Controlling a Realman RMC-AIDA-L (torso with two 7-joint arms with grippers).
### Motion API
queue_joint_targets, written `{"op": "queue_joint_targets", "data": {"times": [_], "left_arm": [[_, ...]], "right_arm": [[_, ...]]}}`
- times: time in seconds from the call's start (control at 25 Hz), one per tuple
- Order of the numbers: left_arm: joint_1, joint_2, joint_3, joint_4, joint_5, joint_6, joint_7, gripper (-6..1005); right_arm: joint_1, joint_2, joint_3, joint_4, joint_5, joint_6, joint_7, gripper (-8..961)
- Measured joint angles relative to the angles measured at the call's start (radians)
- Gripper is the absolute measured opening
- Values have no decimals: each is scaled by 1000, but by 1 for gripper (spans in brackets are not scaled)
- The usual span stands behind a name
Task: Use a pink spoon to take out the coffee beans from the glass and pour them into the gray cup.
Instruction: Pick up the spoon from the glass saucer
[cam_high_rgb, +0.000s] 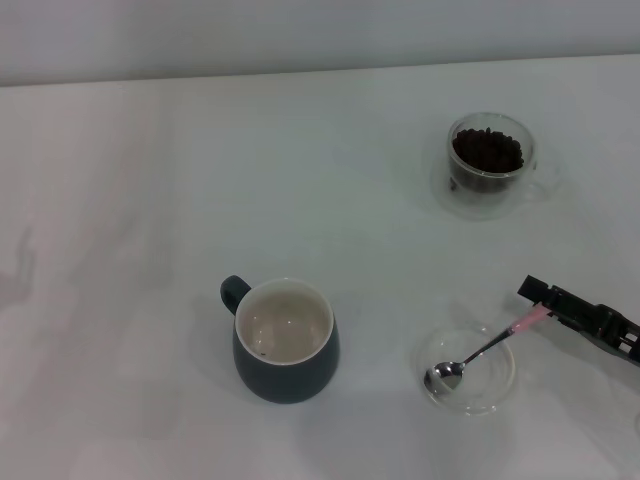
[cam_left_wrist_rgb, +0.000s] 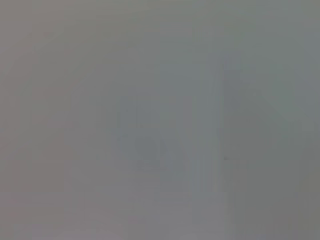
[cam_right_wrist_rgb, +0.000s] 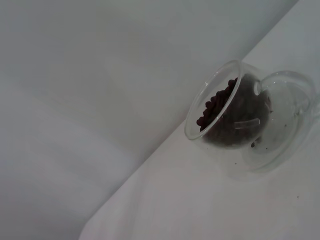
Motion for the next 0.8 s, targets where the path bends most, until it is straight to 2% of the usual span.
{"op": "queue_joint_targets", "data": {"times": [0.24, 0.48, 0.8], "left_arm": [[6, 0, 0, -1, 0, 0, 0, 409], [9, -1, 0, -4, 0, 0, 0, 409], [9, -2, 0, -4, 0, 0, 0, 410]], "right_arm": [[-2, 0, 5, 0, 3, 0, -9, 784], [-1, 0, 6, 1, 5, 1, -9, 568], [-1, 0, 2, 2, 4, 8, -10, 545]]}}
